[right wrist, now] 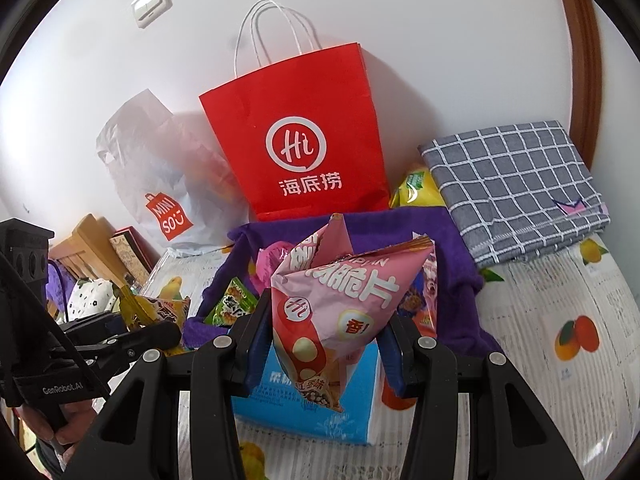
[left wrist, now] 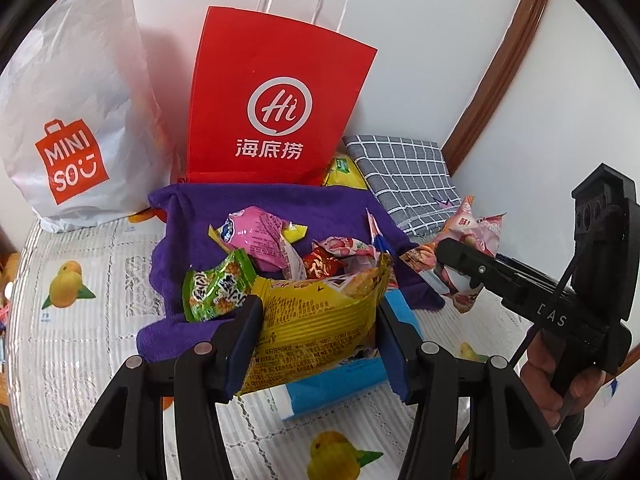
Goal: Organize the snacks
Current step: 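Carry the pink chip bag and yellow packet over the purple towel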
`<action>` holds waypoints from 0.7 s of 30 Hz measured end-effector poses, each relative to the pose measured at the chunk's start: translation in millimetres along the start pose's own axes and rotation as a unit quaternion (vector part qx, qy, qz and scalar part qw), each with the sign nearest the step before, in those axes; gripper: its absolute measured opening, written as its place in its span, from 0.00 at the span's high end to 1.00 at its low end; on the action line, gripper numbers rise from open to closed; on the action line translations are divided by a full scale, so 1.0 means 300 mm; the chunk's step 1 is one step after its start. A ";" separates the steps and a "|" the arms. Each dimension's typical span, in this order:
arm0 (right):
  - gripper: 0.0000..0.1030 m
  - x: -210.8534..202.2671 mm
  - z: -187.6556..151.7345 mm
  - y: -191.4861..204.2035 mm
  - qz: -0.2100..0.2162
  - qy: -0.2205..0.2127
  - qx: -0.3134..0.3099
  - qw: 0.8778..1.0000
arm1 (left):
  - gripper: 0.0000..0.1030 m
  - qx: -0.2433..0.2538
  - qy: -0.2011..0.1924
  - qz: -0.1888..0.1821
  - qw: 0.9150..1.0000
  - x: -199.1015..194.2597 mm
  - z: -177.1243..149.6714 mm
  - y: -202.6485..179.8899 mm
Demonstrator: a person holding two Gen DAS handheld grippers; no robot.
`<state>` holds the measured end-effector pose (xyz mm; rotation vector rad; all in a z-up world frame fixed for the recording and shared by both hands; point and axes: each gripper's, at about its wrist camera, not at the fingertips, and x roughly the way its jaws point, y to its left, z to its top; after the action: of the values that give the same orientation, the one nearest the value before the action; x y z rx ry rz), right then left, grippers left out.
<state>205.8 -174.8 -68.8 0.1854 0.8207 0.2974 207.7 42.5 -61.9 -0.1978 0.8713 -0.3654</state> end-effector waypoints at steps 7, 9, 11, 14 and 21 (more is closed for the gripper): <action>0.54 0.051 0.030 -0.010 0.001 0.002 -0.005 1.000 | 0.48 -0.002 0.002 0.006 1.000 0.023 0.034 0.021; 0.54 0.066 0.038 -0.014 0.002 0.003 -0.005 1.000 | 0.48 -0.005 0.004 0.007 1.000 0.030 0.046 0.030; 0.54 0.078 0.045 -0.016 0.002 0.003 -0.006 1.000 | 0.48 -0.007 0.004 0.009 1.000 0.034 0.057 0.036; 0.54 0.093 0.054 -0.017 0.002 0.003 -0.006 1.000 | 0.48 -0.006 0.003 0.014 1.000 0.040 0.075 0.044; 0.54 0.137 0.084 -0.023 0.001 0.003 -0.010 1.000 | 0.48 -0.003 0.000 0.022 1.000 0.056 0.100 0.061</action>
<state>252.4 -168.8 -82.2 0.1667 0.8242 0.3079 245.1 53.4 -60.5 -0.1839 0.8757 -0.3211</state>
